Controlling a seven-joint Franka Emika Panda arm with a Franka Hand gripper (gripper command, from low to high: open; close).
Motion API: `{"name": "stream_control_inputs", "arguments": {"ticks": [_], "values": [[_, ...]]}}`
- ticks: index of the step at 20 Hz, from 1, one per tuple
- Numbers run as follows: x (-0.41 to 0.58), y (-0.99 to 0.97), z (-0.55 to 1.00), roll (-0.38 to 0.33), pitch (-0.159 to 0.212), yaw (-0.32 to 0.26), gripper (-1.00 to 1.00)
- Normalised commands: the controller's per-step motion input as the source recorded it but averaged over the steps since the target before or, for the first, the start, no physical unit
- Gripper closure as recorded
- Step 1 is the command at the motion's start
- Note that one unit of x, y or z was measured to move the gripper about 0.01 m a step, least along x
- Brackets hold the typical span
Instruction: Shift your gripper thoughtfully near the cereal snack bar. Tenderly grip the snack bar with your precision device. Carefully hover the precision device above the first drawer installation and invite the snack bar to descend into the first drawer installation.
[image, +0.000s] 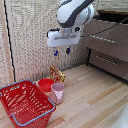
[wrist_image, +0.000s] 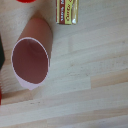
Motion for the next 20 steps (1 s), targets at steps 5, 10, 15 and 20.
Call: {"name": "stream_control_inputs", "arguments": {"ticks": [5, 10, 15, 20], "values": [[0.261, -0.05, -0.2, 0.0, -0.009, 0.001, -1.0], [0.369, -0.08, -0.26, 0.0, 0.0, 0.0, -1.0], [0.196, -0.09, -0.25, 0.0, 0.0, -0.024, -1.0], [0.193, -0.05, -0.35, 0.0, 0.0, -0.016, -1.0]]}}
